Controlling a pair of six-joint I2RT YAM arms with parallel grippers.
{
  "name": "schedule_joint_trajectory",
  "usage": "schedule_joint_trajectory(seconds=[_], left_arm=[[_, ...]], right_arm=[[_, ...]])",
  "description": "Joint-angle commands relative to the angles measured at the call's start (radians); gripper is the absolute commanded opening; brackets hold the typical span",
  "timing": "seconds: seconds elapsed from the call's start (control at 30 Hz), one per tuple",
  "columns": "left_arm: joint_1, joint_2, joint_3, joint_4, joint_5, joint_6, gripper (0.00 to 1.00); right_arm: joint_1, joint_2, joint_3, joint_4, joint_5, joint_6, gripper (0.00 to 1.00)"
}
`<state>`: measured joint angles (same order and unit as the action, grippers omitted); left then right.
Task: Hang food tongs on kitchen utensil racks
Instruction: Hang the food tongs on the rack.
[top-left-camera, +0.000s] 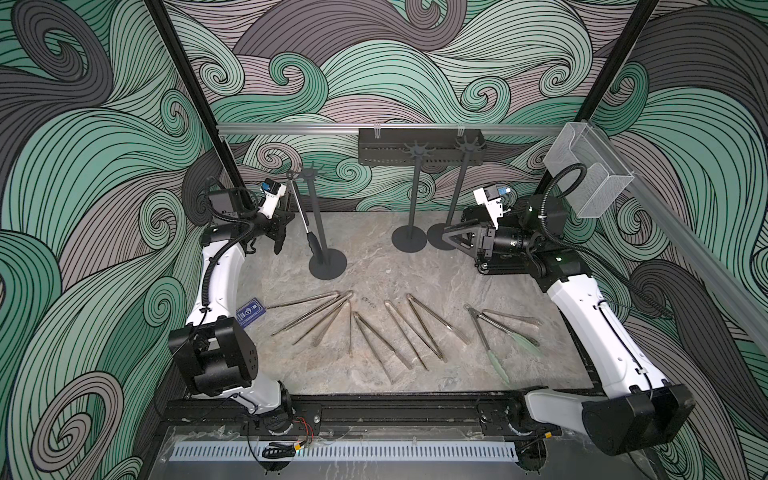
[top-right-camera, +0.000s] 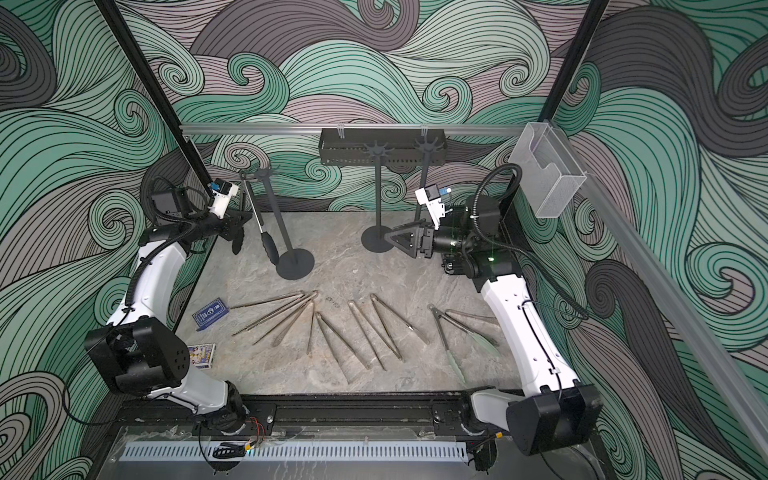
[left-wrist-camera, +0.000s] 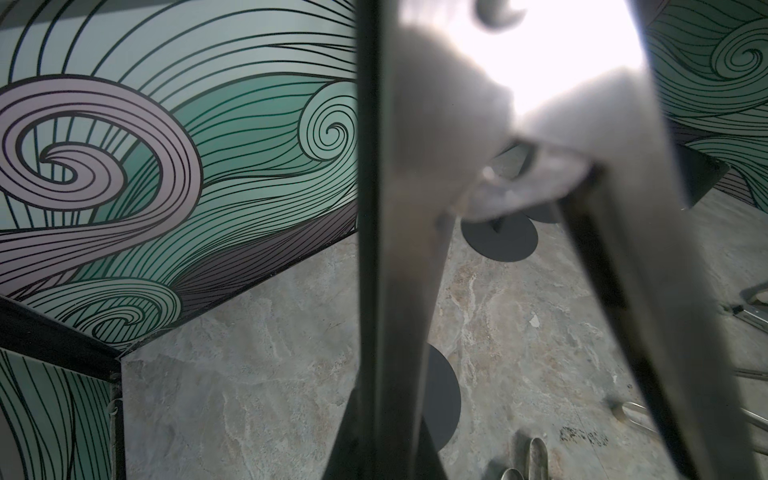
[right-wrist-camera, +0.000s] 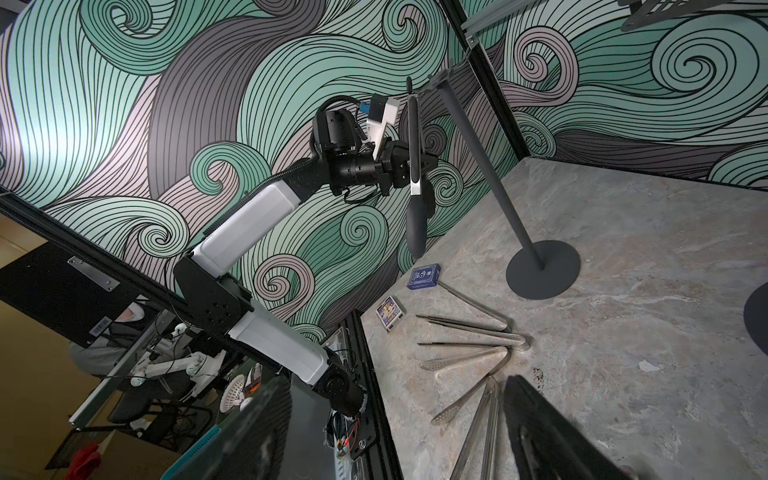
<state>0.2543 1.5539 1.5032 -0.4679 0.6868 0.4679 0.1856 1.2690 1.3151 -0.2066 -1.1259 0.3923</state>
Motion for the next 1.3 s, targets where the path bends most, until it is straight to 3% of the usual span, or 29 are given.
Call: schedule_joint_trajectory(seconds=[0.0, 0.83, 1.27], left_arm=[[-0.007, -0.006, 0.035, -0.012, 0.004, 0.022, 0.0], [-0.026, 0.037, 0.002, -0.04, -0.021, 0.057, 0.0], [-0.064, 0.092, -0.012, -0.039, -0.089, 0.066, 0.0]], right_arm=[[-0.005, 0.006, 0.006, -0.001, -0.017, -0.02, 0.81], [-0.006, 0.009, 0.001, 0.007, -0.025, -0.017, 0.81], [-0.007, 0.009, -0.004, 0.007, -0.025, -0.018, 0.81]])
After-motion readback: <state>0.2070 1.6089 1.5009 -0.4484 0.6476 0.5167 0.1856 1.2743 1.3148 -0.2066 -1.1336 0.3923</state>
